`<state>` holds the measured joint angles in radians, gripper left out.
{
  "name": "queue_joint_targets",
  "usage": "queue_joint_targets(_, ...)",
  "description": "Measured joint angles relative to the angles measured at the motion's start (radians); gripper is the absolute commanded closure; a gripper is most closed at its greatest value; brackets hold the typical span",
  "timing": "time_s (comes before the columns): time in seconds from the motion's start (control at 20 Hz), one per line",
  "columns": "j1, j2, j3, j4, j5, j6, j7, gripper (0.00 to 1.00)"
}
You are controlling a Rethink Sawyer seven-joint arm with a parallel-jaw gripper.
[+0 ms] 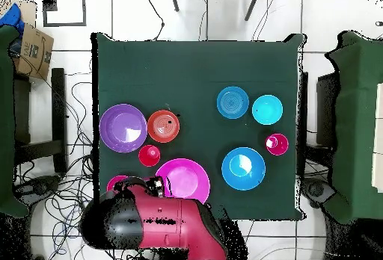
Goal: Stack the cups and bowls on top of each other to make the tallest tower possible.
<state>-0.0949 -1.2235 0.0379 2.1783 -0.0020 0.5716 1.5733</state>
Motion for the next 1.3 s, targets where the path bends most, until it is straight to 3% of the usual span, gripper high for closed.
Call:
queue_joint_targets(0.35, -0.035, 0.04, 0.014, -0.003, -0.024, -0.018, 0.0, 0.0)
queue_joint_targets(0.9, -0.167, 0.334, 0.015, -0.045, -0.167, -0.315, 0.0, 0.0)
queue_joint_targets(1.3, -0.204, 0.456, 0.017, -0.073, -0.231, -0.349, 0.0, 0.0)
